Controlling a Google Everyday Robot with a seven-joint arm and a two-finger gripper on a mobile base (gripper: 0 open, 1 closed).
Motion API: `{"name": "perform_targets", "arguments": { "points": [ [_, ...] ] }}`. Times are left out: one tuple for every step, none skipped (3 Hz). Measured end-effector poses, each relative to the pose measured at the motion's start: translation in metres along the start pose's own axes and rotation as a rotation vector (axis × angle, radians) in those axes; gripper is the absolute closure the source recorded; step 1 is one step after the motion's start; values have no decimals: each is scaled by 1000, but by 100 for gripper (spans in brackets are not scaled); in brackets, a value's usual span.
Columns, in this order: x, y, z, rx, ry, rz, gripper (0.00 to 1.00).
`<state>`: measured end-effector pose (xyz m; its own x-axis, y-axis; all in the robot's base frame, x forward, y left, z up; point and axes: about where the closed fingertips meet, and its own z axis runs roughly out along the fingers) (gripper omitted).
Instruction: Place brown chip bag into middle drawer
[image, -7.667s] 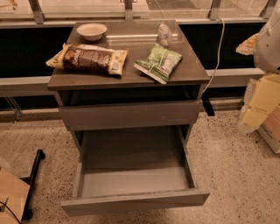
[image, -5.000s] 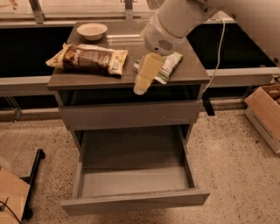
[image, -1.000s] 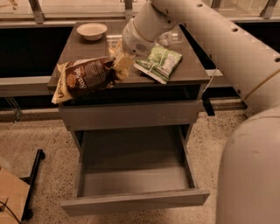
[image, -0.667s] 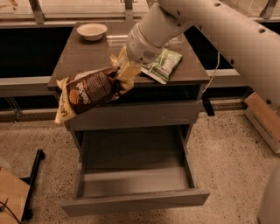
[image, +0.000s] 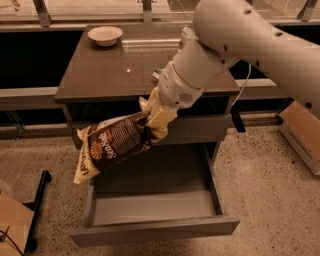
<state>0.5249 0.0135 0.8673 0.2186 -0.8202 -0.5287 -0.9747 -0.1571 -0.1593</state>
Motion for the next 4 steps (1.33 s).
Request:
{"name": "perform_targets", "arguments": {
  "points": [
    [30, 19, 24, -20, -10, 86, 100],
    [63, 24, 52, -29, -32, 164, 100],
    [63, 24, 52, -31, -32, 164, 100],
    [79, 26, 75, -32, -62, 209, 100]
  ]
}}
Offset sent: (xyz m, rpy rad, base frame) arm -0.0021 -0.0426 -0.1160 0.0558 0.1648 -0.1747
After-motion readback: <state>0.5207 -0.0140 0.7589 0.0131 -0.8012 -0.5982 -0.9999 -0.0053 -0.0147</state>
